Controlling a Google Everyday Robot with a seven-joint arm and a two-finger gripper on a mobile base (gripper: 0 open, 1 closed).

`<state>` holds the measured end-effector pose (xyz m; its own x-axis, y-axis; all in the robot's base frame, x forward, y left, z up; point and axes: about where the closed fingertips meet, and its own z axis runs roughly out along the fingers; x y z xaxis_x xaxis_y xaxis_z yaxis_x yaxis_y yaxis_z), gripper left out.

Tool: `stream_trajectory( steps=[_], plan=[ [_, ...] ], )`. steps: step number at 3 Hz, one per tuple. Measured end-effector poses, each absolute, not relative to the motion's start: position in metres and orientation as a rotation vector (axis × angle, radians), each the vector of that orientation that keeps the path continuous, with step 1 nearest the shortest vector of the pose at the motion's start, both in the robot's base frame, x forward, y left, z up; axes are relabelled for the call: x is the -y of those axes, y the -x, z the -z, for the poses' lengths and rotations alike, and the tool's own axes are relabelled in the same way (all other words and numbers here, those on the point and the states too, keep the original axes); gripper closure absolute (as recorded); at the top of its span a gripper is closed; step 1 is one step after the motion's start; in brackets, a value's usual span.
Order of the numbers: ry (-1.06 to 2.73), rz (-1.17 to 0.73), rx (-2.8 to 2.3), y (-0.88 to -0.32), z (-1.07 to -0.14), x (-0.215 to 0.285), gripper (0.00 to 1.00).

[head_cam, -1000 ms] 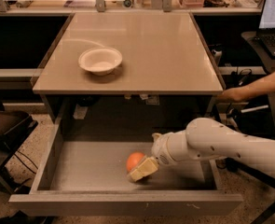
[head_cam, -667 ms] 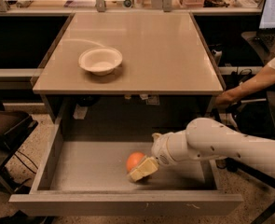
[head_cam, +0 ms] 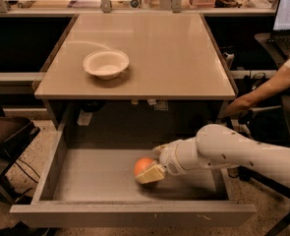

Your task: Pick orange from top drawer and place on counter

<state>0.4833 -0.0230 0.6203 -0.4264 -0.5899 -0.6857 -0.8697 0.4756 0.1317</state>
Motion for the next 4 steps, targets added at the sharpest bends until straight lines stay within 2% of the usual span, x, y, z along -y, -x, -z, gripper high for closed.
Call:
stream_trajectory(
  steps=[2, 3, 4],
  plan=[
    [1.205, -0.646, -2.159, -0.483, -0.621, 0.023, 0.79],
    [1.195, -0.613, -2.125, -0.501, -0.658, 0.034, 0.99],
    [1.169, -0.550, -2.100, -0.536, -0.743, 0.056, 1.00]
  ],
)
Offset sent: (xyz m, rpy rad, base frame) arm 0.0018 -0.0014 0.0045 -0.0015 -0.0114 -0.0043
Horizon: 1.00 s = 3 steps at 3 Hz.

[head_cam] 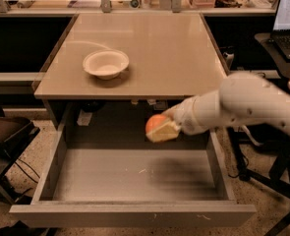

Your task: Pick orange from top drawer and place on counter

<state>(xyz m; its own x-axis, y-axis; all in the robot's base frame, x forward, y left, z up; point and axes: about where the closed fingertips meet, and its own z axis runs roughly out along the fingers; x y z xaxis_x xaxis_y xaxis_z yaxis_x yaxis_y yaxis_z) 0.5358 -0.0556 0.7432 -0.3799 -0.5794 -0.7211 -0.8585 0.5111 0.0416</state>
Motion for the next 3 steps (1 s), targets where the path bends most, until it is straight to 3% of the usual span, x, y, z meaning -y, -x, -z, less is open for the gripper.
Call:
stream_trajectory(
  steps=[2, 3],
  plan=[
    [0.980, -0.334, -2.049, -0.606, -0.956, 0.091, 1.00],
    [0.880, -0.342, -2.015, -0.619, -1.002, 0.093, 1.00]
  ],
)
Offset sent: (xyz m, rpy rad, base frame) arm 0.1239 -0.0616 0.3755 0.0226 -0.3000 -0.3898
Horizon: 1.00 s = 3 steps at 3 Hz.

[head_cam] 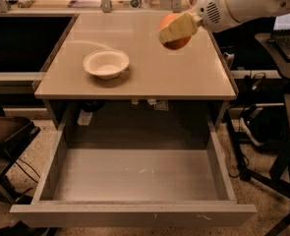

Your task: Pick orange from top drawer and place on counter

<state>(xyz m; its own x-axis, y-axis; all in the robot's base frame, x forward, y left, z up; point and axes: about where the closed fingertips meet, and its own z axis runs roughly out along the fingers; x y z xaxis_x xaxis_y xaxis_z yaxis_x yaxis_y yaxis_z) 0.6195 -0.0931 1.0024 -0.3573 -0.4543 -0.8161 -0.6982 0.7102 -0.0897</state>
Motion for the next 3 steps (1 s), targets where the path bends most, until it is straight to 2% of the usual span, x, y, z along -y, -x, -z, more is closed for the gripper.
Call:
stream_trajectory(
  steps=[1, 3],
  plan=[
    [0.880, -0.343, -2.015, -0.619, -1.003, 0.093, 1.00],
    [0.707, -0.346, -2.118, -0.690, -0.954, 0.157, 1.00]
  ],
)
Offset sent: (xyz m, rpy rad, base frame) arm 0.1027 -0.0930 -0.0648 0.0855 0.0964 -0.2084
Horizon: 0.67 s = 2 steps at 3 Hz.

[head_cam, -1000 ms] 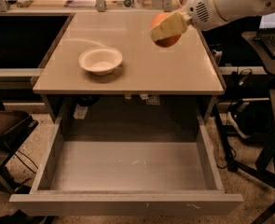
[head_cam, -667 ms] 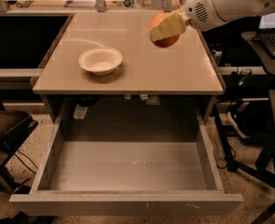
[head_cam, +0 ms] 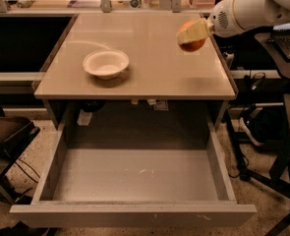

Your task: Pick orange from top drawer and place on counter

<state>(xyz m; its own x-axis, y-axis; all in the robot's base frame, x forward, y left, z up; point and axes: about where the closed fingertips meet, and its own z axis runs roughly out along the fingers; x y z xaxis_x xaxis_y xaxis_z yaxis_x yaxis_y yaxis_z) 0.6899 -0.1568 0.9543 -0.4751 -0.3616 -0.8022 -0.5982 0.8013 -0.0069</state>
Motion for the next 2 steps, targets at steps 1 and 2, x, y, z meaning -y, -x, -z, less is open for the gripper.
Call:
stream_trajectory(
  steps=[1, 2],
  plan=[
    [0.699, -0.346, -2.121, -0.6946, -0.9507, 0.1606, 1.00],
    [0.723, -0.342, -2.136, -0.6976, -0.9408, 0.1522, 1.00]
  ],
)
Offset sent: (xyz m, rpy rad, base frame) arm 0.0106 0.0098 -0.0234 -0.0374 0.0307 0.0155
